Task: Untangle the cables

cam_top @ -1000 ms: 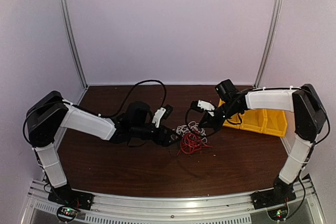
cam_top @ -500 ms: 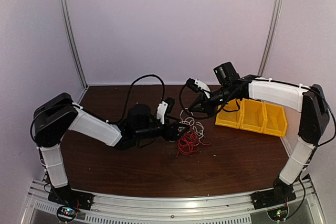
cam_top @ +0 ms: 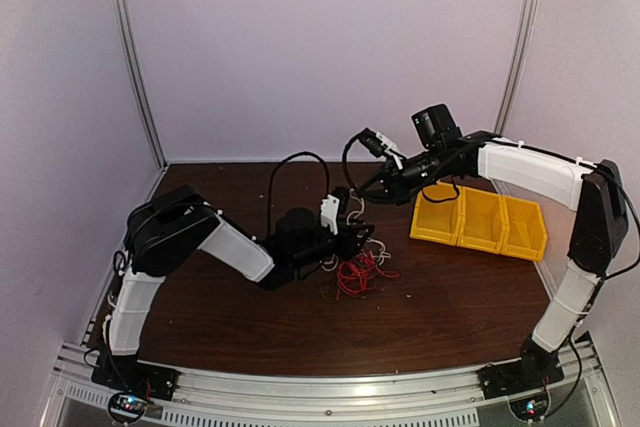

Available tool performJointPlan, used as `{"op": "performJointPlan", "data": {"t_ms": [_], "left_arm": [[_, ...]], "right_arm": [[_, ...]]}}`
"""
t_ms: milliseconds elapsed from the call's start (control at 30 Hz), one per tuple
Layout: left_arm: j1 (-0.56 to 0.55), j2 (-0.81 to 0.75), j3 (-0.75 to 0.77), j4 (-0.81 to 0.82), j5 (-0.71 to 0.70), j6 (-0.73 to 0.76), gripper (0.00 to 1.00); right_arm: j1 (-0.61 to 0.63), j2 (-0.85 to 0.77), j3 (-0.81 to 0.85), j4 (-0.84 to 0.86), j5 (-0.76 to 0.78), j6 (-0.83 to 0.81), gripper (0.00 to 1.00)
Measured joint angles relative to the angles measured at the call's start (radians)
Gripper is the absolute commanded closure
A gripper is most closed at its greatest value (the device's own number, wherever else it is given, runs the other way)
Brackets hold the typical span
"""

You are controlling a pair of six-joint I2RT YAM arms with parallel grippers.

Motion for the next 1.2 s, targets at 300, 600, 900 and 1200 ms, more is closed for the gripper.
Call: {"op": "performJointPlan", "data": {"t_ms": [300, 600, 900, 1200], "left_arm": [[-0.003, 0.008, 0.016, -0.080, -0.105, 0.010, 0.88], [-0.003, 0.029, 0.016, -0.111, -0.106, 0.007, 0.82], [-0.003, 0.042, 0.008, -0.133, -0.104, 0.006, 0.82], [-0.002, 0.037, -0.045, -0.117, -0.113, 0.006, 0.88]], "right_arm": [[-0.019, 0.000, 0.056, -0.011, -0.066, 0.066, 1.00], [-0.101, -0.031, 0.304, -0.022, -0.130, 0.145, 1.00], [-0.208, -0.068, 0.571, 0.101, -0.235, 0.322, 1.00], [-0.282, -0.086, 0.591, 0.157, -0.270, 0.404, 1.00]]}}
